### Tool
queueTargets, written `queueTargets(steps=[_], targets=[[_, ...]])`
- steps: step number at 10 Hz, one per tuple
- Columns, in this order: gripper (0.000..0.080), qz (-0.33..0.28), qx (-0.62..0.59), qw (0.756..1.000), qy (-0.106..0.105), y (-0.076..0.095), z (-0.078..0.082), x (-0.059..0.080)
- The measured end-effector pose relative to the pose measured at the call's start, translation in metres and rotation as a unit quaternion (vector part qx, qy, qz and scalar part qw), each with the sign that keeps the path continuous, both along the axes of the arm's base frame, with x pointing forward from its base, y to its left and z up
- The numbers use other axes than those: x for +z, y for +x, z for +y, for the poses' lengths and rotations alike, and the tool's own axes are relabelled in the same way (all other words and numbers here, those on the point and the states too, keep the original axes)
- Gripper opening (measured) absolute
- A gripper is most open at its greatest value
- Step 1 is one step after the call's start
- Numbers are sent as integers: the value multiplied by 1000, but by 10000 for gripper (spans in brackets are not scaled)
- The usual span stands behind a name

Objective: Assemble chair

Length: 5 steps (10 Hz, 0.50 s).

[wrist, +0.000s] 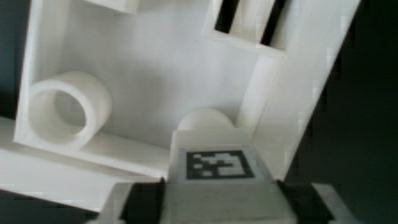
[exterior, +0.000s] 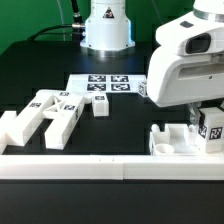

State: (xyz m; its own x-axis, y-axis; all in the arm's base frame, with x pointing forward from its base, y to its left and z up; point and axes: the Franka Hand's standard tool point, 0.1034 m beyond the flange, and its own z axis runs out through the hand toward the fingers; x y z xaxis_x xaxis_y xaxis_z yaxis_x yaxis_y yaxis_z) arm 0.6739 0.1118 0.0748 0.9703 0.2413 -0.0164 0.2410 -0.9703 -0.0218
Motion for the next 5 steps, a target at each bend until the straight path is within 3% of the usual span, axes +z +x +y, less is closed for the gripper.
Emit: queueTargets(steps=[5], targets=[[291, 9, -230, 973, 3, -1, 3, -1]])
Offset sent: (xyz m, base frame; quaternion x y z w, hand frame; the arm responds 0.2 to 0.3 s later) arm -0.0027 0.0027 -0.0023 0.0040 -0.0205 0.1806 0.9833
